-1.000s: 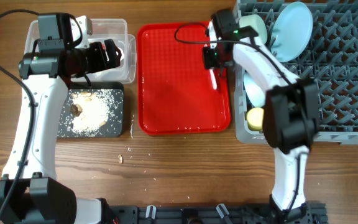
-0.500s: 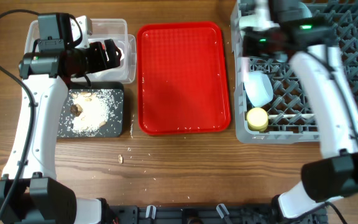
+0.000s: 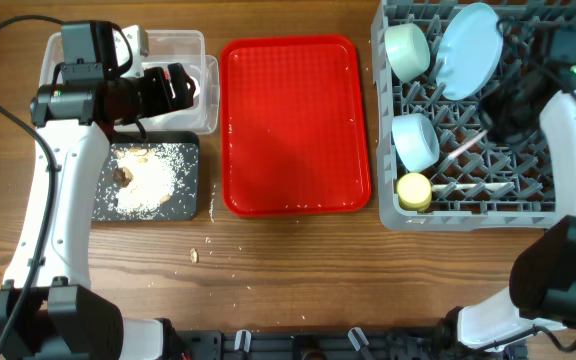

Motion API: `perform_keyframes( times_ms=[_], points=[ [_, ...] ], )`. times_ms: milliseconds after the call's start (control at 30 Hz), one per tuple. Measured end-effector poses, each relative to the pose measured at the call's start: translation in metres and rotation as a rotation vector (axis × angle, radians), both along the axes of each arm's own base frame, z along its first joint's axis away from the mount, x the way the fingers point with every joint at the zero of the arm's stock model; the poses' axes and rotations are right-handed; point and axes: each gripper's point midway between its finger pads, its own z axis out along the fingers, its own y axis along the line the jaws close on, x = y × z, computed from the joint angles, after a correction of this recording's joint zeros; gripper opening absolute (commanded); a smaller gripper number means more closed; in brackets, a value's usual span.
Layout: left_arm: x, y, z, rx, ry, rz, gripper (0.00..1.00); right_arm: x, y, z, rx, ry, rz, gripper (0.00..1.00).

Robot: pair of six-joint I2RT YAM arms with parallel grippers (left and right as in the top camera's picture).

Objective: Sort waste into correct bins and load items into the dishwasher rack

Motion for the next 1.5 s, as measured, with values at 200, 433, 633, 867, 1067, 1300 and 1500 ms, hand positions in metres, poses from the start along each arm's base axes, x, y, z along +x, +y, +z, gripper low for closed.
perform_keyframes(
  times_ms=[200,433,633,867,1067,1300,1500],
  points=[
    [0.000,0.000,0.000,0.000,0.000,0.000,1.00,-0.006,0.004,-0.007,0.015,0.022,0.032,0.22],
    [0.000,0.000,0.000,0.000,0.000,0.000,1.00,-0.006,0.009,0.026,-0.009,-0.076,0.124,0.85],
    [0.000,0.000,0.000,0.000,0.000,0.000,1.00,-0.020,0.012,0.093,-0.085,-0.265,0.178,0.90],
    [0.000,0.000,0.000,0.000,0.000,0.000,1.00,-0.057,0.031,0.170,-0.188,-0.490,0.374,1.00],
    [0.000,0.000,0.000,0.000,0.000,0.000,1.00,-0.096,0.055,0.214,-0.189,-0.653,0.430,1.00],
    [0.000,0.000,0.000,0.000,0.000,0.000,1.00,-0.121,0.057,0.216,-0.194,-0.645,0.397,1.00],
    [0.000,0.000,0.000,0.000,0.000,0.000,1.00,-0.120,0.052,0.216,-0.217,-0.642,0.384,1.00]
  ],
)
